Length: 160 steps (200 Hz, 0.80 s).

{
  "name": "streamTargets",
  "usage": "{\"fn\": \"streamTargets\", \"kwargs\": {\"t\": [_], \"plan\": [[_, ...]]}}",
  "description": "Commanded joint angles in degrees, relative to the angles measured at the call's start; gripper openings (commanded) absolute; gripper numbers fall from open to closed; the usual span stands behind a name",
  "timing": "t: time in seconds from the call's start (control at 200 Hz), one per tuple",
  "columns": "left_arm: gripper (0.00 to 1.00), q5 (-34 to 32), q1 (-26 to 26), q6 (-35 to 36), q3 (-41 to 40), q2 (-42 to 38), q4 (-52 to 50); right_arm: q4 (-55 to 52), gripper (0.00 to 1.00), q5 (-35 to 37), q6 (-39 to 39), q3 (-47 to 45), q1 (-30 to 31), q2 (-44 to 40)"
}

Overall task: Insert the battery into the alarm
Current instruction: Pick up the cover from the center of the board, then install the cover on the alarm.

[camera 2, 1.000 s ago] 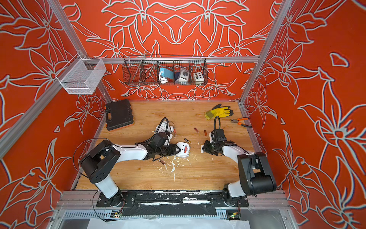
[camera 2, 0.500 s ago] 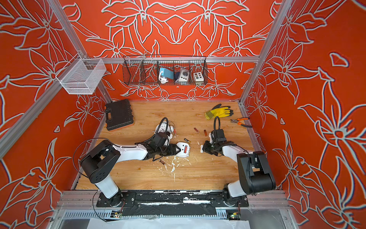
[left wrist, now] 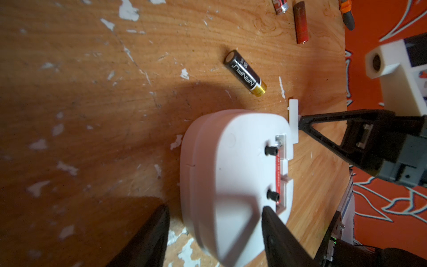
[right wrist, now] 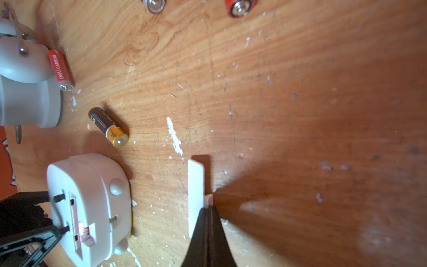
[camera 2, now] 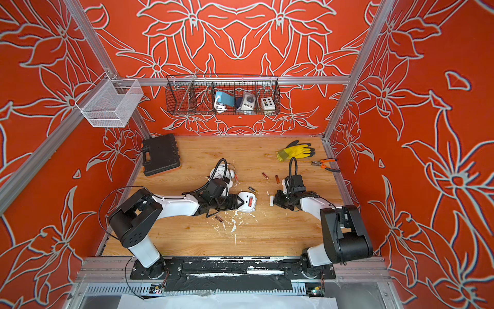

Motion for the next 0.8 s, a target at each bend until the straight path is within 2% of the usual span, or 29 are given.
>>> {"fn": "streamTargets", "kwargs": {"t": [0.0, 0.17, 0.48, 0.796], "plan": [[0.62, -0.53, 0.49, -0.04, -0.17, 0.86, -2.03, -0.94, 0.01, -0.88, 1.17, -0.72, -0.25, -2.82], [0.62, -0.06, 0.48, -0.29, -0.23, 1.16, -1.68, -1.72, 0.00, -0.90, 3.77, -0.97, -0.03, -7.47], [0.62, 1.50, 0.48, -1.12, -0.58, 1.32, -0.26, -5.19, 0.00, 5.70, 10.70, -0.73, 4.13, -17.49], [0.61, 4.11, -0.41, -2.92, -0.51, 2.40, 2.49, -6.11, 0.00, 11.87, 15.71, 0.90, 12.86, -16.66]]}}
